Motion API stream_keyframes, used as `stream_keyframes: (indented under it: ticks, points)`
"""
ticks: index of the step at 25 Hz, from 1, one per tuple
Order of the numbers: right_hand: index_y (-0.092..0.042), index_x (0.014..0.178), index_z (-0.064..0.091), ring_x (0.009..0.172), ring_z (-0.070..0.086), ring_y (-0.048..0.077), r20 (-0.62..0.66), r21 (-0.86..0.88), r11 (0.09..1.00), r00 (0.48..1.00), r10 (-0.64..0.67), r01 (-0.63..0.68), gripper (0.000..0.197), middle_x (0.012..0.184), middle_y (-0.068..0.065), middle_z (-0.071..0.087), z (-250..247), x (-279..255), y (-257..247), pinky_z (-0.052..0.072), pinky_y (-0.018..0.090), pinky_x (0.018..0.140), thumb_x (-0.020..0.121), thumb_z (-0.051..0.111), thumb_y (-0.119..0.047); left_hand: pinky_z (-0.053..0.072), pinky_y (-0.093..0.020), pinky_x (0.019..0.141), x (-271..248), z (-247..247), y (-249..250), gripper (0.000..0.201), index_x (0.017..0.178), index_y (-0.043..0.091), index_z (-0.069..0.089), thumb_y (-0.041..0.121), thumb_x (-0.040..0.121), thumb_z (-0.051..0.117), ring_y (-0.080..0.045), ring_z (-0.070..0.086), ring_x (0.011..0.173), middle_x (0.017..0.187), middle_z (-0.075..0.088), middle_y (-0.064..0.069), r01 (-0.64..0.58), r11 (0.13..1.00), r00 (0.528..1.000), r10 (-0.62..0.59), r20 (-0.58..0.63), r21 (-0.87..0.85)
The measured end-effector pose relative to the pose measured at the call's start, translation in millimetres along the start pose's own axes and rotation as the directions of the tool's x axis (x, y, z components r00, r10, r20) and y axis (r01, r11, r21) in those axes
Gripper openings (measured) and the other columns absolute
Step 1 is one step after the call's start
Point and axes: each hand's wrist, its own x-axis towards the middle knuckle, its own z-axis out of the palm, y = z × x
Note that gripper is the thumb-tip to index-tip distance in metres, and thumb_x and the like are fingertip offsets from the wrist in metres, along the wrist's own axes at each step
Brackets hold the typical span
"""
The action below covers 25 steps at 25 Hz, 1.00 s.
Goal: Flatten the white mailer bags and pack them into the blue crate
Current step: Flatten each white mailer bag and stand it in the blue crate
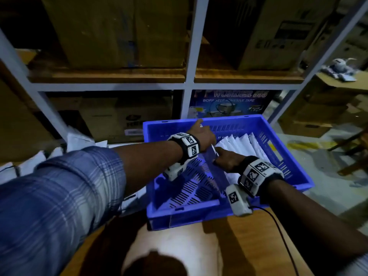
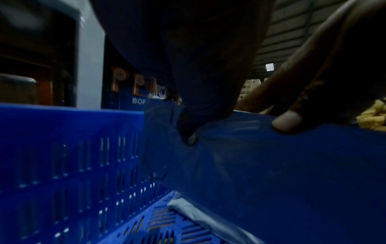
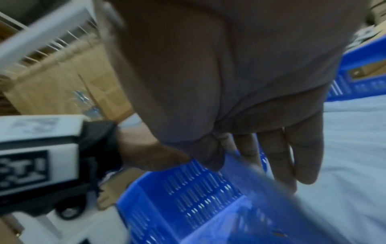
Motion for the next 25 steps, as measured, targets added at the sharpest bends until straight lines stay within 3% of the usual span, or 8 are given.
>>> stream_keyframes:
  ticks: [3,6,8,11,15,19,22,25]
  points:
    - [-0.011,0.152,0.024,0.092,0.058,0.026,0.054,0.003,0.999,0.998,0.043,-0.043,0.057,0.124,0.018,0.056,-4,16,21,0.041,0.024,0.064,0.099,0.045,-0.017,0.018,-0.05,0.115,28,15,15,0.03,0.114,0.024,0.069,0.008,0.095,0.053,-0.026,0.052,0.12,0.114,0.068,-0.002,-0.023,1.0,0.993,0.022,0.112,0.001]
    - [-0.014,0.139,0.038,0.07,0.054,0.021,0.058,0.038,0.999,0.998,0.033,-0.035,0.041,0.103,0.012,0.056,-10,32,35,0.039,0.017,0.045,0.099,0.044,-0.021,0.018,-0.055,0.115,49,32,22,0.025,0.111,0.021,0.068,0.009,0.095,0.053,-0.027,0.048,0.124,0.116,0.066,-0.004,-0.003,1.0,0.989,0.003,0.148,0.001]
    - [-0.011,0.122,0.049,0.078,0.055,0.025,0.025,0.022,1.0,1.0,-0.005,0.004,0.026,0.101,0.012,0.055,-14,40,39,0.04,0.017,0.05,0.1,0.043,-0.021,0.013,-0.053,0.118,62,43,24,0.022,0.111,0.017,0.067,0.013,0.096,0.052,-0.027,0.043,0.129,0.121,0.063,-0.006,0.027,0.996,0.984,-0.012,0.175,-0.081]
    - [-0.002,0.127,0.056,0.09,0.054,0.023,0.09,0.027,0.999,0.995,-0.032,0.03,0.033,0.103,0.007,0.054,-13,56,49,0.046,0.028,0.066,0.102,0.043,-0.018,0.018,-0.05,0.116,77,58,28,0.017,0.11,0.019,0.064,0.019,0.098,0.052,-0.024,0.043,0.129,0.123,0.061,-0.004,0.018,0.981,0.983,0.018,0.184,-0.195]
    - [-0.009,0.127,0.047,0.103,0.04,0.014,0.291,-0.075,0.995,0.956,-0.036,0.06,0.025,0.116,0.004,0.043,-10,72,55,0.034,0.014,0.074,0.105,0.037,-0.011,0.03,-0.04,0.1,88,66,23,0.018,0.109,0.03,0.067,0.027,0.094,0.059,-0.025,0.045,0.124,0.125,0.059,0.0,-0.057,0.962,0.976,0.11,0.188,-0.268]
    - [0.005,0.147,0.03,0.14,0.032,0.026,0.373,-0.105,0.994,0.928,0.008,0.034,0.045,0.152,0.019,0.034,-11,79,55,0.023,0.018,0.097,0.106,0.036,-0.012,0.04,-0.041,0.094,89,74,15,0.044,0.122,0.02,0.059,0.011,0.08,0.07,-0.029,0.041,0.124,0.134,0.048,-0.006,-0.101,0.914,0.993,0.119,0.021,-0.392]
    - [-0.002,0.143,0.039,0.136,0.037,0.022,0.41,-0.128,0.991,0.912,0.027,0.028,0.046,0.154,0.016,0.035,-10,81,61,0.027,0.023,0.101,0.106,0.037,-0.029,0.039,-0.039,0.083,89,68,16,0.032,0.112,0.018,0.054,0.012,0.084,0.067,-0.028,0.042,0.116,0.128,0.047,-0.005,-0.009,0.923,0.998,-0.017,-0.065,-0.384]
    - [-0.009,0.134,0.049,0.111,0.041,0.014,0.393,-0.011,1.0,0.919,0.013,-0.009,0.044,0.149,0.016,0.043,-1,89,68,0.034,0.032,0.103,0.102,0.045,-0.038,0.044,-0.035,0.069,86,61,15,0.023,0.09,0.012,0.064,0.034,0.089,0.068,-0.033,0.06,0.09,0.097,0.061,-0.013,0.123,0.931,0.978,-0.054,0.204,-0.343]
